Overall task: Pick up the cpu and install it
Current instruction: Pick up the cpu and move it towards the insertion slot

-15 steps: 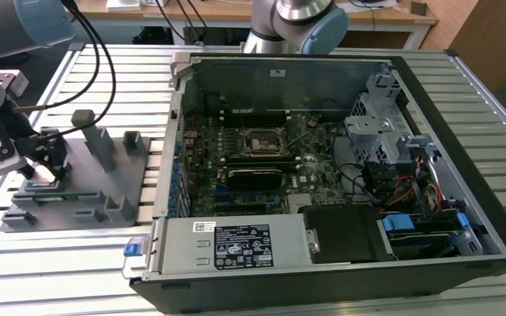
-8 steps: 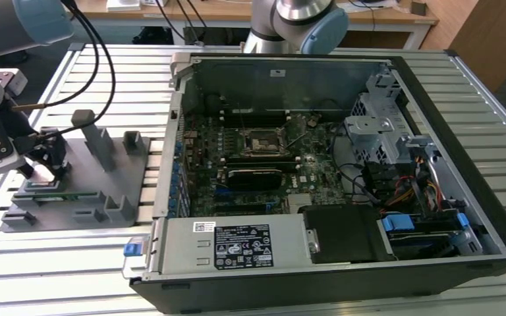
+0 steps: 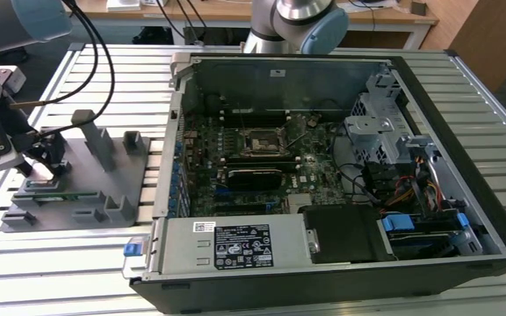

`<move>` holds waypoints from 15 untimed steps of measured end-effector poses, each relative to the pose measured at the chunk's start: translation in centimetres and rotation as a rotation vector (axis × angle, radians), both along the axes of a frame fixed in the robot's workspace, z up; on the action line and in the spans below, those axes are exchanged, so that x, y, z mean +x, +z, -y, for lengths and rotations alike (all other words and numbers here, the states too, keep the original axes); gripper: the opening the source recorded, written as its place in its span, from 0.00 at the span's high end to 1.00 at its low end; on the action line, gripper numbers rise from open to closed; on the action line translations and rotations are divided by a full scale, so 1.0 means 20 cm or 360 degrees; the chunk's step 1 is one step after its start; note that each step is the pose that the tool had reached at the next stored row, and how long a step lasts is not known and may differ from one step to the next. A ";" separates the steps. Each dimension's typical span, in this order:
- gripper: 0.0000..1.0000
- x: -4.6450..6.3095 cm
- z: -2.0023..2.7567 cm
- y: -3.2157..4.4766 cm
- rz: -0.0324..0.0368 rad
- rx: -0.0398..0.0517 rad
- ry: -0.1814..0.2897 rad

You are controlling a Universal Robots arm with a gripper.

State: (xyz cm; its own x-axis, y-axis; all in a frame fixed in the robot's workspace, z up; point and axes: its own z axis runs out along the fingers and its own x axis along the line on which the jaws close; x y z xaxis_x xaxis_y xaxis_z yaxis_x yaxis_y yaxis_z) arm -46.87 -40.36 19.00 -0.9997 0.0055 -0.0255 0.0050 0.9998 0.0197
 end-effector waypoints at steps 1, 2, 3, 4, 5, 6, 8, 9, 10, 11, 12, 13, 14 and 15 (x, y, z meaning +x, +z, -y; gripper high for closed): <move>0.45 0.00 0.000 0.000 0.0000 0.0000 0.0000; 0.45 0.00 0.000 -0.001 0.0000 0.0001 0.0000; 0.45 0.00 0.000 0.000 0.0000 0.0003 0.0000; 0.45 0.00 0.000 0.000 0.0000 0.0005 0.0000; 0.45 0.00 0.000 0.000 0.0000 0.0007 0.0000; 0.45 0.00 0.000 0.000 0.0000 0.0009 0.0000; 0.45 0.00 0.000 0.000 0.0000 0.0009 0.0000; 0.45 0.00 0.000 0.004 0.0000 0.0009 0.0000; 0.45 0.00 0.000 0.007 0.0000 0.0009 0.0000; 0.45 0.00 0.000 0.011 0.0000 0.0009 0.0000; 0.45 0.00 0.000 0.014 0.0000 0.0009 0.0000; 0.45 0.00 0.000 0.019 0.0000 0.0009 0.0000; 0.45 0.00 0.000 0.024 0.0000 0.0009 0.0000; 0.45 0.00 0.000 0.030 0.0000 0.0009 0.0000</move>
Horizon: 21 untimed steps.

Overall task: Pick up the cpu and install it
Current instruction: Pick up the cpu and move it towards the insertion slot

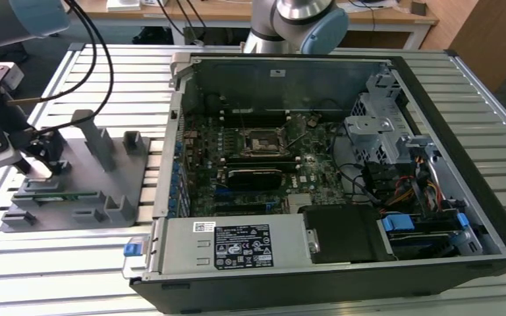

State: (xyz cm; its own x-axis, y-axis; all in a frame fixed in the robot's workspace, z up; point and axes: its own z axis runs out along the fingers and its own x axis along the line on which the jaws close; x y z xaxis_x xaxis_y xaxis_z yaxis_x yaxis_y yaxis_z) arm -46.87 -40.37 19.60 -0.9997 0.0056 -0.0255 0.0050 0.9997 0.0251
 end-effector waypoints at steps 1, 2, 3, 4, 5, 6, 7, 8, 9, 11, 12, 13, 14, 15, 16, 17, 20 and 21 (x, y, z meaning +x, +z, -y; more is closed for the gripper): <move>0.45 0.00 0.000 0.005 0.0000 0.0000 0.0000; 0.45 0.00 0.000 0.009 0.0000 0.0000 0.0000; 0.45 0.00 0.000 0.013 0.0000 0.0000 0.0000; 0.45 0.00 0.000 0.018 0.0000 0.0000 0.0000; 0.45 0.00 0.000 0.023 0.0000 0.0000 0.0000; 0.45 0.00 0.000 0.029 0.0000 0.0000 0.0000; 0.45 0.00 0.000 0.036 0.0000 0.0000 0.0000; 0.45 0.00 0.000 0.042 0.0000 0.0000 0.0000; 0.45 0.00 0.000 0.047 0.0000 0.0000 0.0000; 0.45 0.00 0.000 0.057 0.0000 0.0000 0.0000; 0.45 0.00 0.000 0.063 0.0000 0.0000 0.0000; 0.45 0.00 0.000 0.068 0.0000 0.0000 0.0000; 0.45 0.00 0.000 0.072 0.0000 0.0000 0.0000; 0.45 0.00 0.000 0.077 0.0000 0.0000 0.0000; 0.45 0.00 0.000 0.082 0.0000 0.0000 0.0000; 0.45 0.00 0.000 0.086 0.0000 0.0000 0.0000; 0.45 0.00 0.000 0.098 0.0000 0.0000 0.0000; 0.45 0.00 0.000 0.102 0.0000 0.0000 0.0000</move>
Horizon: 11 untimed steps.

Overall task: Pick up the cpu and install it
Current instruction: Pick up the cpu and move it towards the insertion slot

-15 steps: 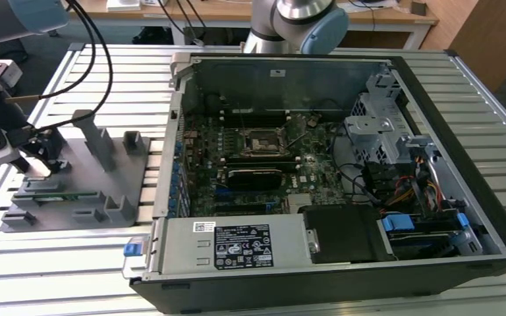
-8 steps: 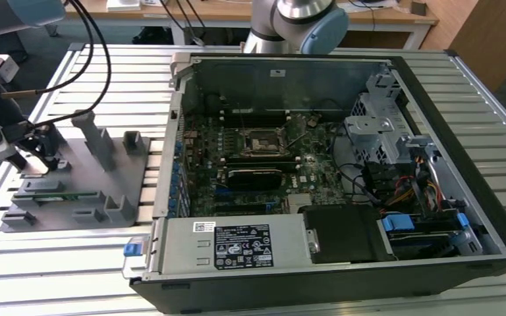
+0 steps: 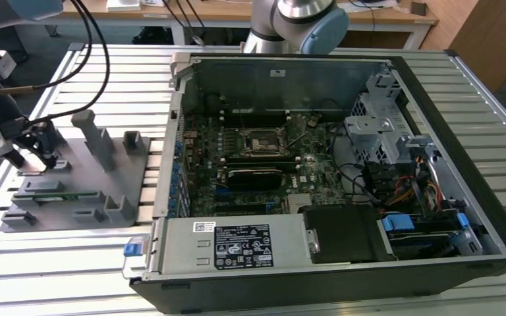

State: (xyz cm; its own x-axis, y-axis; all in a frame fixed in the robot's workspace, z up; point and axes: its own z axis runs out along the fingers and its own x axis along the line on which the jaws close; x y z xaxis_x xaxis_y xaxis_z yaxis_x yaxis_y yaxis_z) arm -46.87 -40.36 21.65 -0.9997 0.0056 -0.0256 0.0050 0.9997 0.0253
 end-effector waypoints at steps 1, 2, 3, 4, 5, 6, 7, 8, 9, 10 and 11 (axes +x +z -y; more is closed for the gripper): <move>0.45 0.00 0.000 0.004 0.0000 0.0000 0.0000; 0.45 0.00 0.000 0.009 0.0000 0.0000 0.0000; 0.45 0.00 0.000 0.014 0.0000 0.0000 0.0000; 0.45 0.00 0.000 0.018 0.0000 0.0000 0.0000; 0.45 0.00 0.000 0.021 0.0000 0.0000 0.0000; 0.45 0.00 0.000 0.025 0.0000 0.0000 0.0000; 0.45 0.00 0.000 0.028 0.0000 0.0000 0.0000; 0.45 0.00 0.000 0.031 0.0000 0.0000 0.0000; 0.45 0.00 0.000 0.034 0.0000 0.0000 0.0000; 0.45 0.00 0.000 0.037 0.0000 0.0000 0.0000; 0.45 0.00 0.000 0.040 0.0000 0.0000 0.0000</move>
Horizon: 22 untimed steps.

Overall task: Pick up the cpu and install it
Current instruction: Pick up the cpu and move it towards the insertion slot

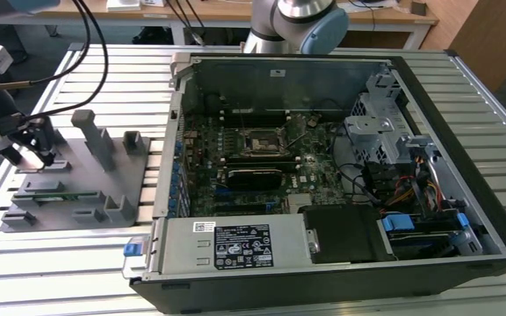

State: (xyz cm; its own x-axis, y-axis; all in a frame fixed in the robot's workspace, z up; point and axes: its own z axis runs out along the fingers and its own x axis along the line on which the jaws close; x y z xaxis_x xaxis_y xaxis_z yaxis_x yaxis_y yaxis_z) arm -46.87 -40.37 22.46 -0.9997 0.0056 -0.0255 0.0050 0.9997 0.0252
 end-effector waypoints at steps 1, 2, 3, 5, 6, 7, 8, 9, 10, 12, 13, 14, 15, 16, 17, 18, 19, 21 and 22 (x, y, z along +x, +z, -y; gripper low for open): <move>0.45 0.00 0.000 0.003 0.0000 0.0000 0.0000; 0.45 0.00 0.000 0.006 0.0000 0.0000 0.0000; 0.45 0.00 0.000 0.010 0.0000 0.0000 0.0000; 0.45 0.00 0.000 0.016 0.0000 0.0000 0.0000; 0.45 0.00 0.000 0.019 0.0000 0.0000 0.0000; 0.45 0.00 0.000 0.022 0.0000 0.0000 0.0000; 0.45 0.00 0.000 0.026 0.0000 0.0000 0.0000; 0.45 0.00 0.000 0.029 0.0000 0.0000 0.0000; 0.45 0.00 0.000 0.032 0.0000 0.0000 0.0000; 0.45 0.00 0.000 0.039 0.0000 0.0000 0.0000; 0.45 0.00 0.000 0.043 0.0000 0.0000 0.0000; 0.45 0.00 0.000 0.046 0.0000 0.0000 0.0000; 0.45 0.00 0.000 0.049 0.0000 0.0000 0.0000; 0.45 0.00 0.000 0.052 0.0000 0.0000 0.0000; 0.45 0.00 0.000 0.056 0.0000 0.0000 0.0000; 0.45 0.00 0.000 0.059 0.0000 0.0000 0.0000; 0.45 0.00 0.000 0.062 0.0000 0.0000 0.0000; 0.45 0.00 0.000 0.070 0.0000 0.0000 0.0000; 0.45 0.00 0.000 0.075 0.0000 0.0000 0.0000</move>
